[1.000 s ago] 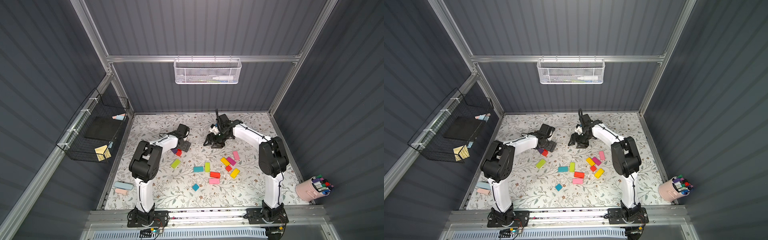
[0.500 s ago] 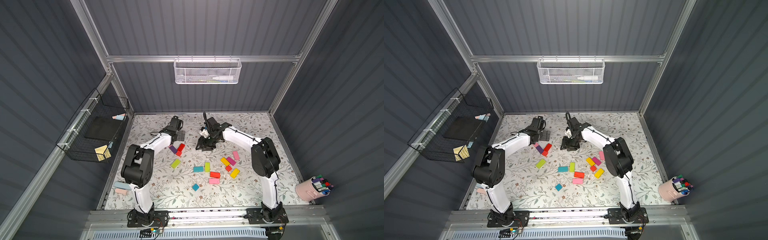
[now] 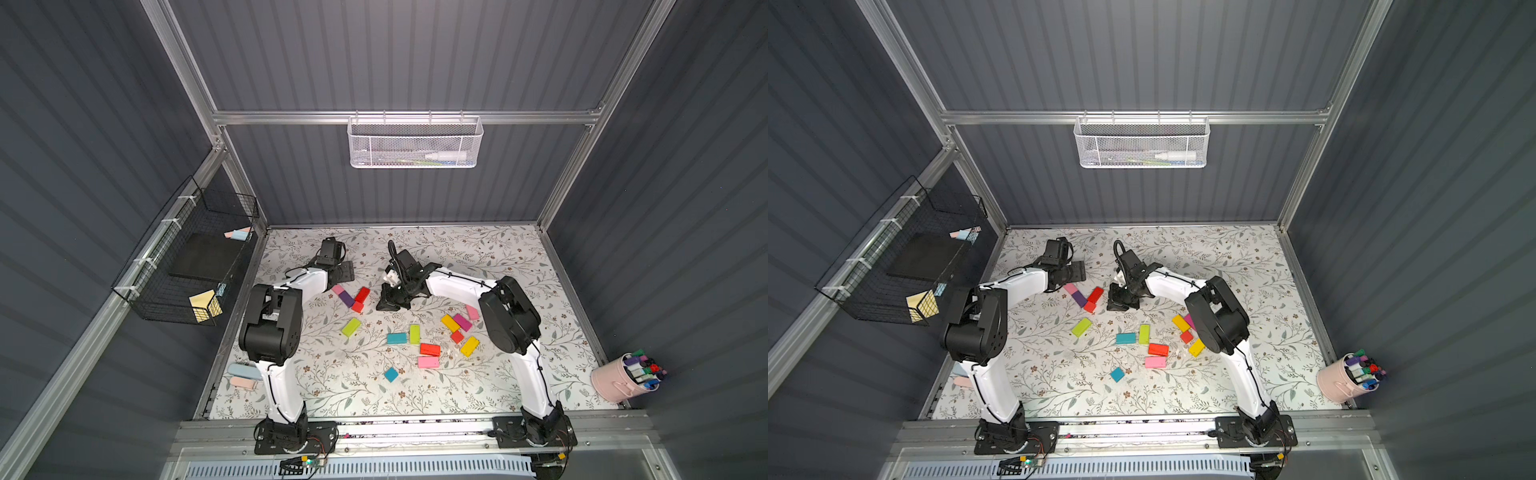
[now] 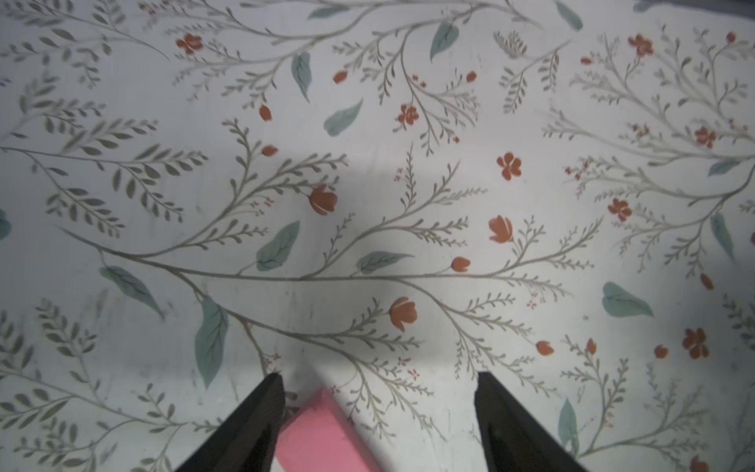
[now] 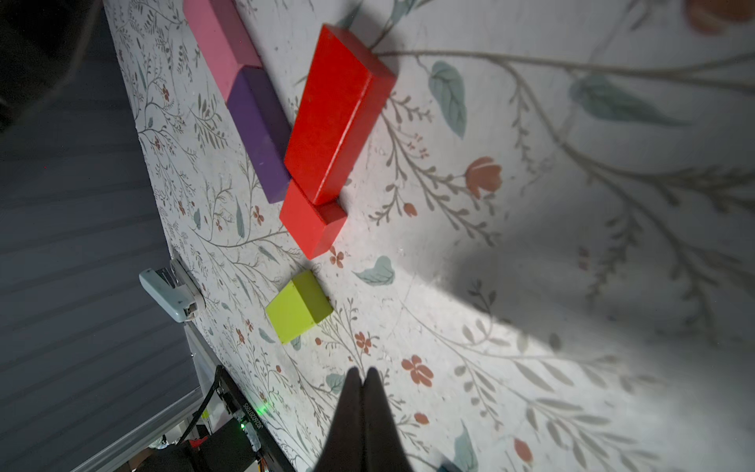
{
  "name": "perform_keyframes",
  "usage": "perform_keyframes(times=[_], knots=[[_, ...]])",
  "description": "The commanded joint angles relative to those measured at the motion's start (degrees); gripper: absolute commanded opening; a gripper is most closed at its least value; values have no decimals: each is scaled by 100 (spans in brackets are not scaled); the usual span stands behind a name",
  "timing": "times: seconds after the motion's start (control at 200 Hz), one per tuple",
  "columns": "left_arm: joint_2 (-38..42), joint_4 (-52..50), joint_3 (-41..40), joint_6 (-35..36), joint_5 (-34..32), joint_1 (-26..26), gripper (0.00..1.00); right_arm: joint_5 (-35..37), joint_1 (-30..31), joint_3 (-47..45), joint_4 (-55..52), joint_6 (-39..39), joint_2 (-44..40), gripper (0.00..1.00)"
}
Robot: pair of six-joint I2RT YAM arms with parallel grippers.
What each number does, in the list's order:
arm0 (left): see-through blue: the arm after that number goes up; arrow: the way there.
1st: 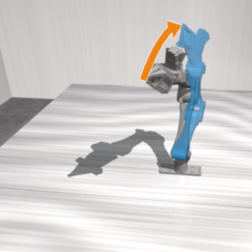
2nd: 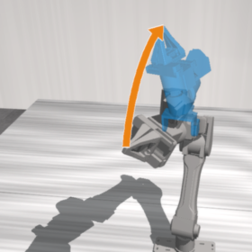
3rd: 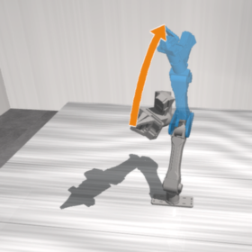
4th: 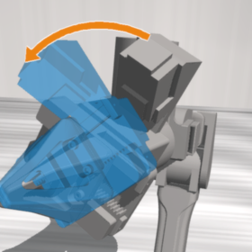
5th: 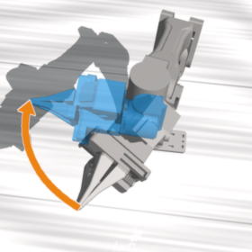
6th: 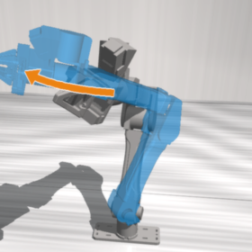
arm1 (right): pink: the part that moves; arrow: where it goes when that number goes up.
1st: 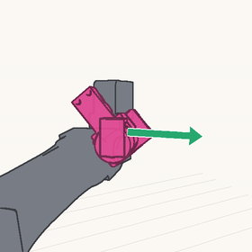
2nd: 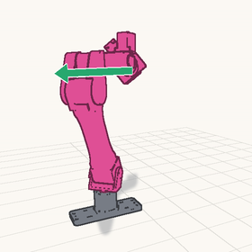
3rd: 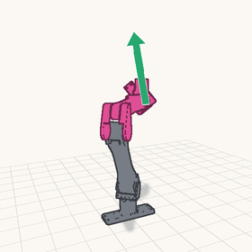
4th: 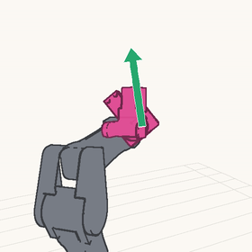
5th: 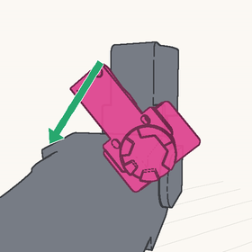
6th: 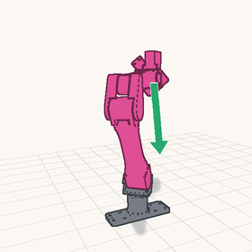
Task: Assemble the letter v with building blocks
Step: Adjust the building block at the center of the board.
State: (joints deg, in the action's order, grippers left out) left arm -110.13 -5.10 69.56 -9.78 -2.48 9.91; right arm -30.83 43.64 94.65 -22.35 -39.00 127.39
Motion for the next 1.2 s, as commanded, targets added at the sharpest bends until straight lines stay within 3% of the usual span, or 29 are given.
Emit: perform_keyframes(times=[0.0, 0.605, 1.196], knots=[[3, 259, -287, -256, 162, -155, 73, 54, 157, 274, 265, -502, 293, 0], [-125, 427, -463, -384, 195, -274, 75, -46, 164, 1069, 271, -1136, 1090, 0], [-149, 396, -443, -433, 160, -401, 77, -203, 190, 1054, 443, -1355, 1243, 0]])
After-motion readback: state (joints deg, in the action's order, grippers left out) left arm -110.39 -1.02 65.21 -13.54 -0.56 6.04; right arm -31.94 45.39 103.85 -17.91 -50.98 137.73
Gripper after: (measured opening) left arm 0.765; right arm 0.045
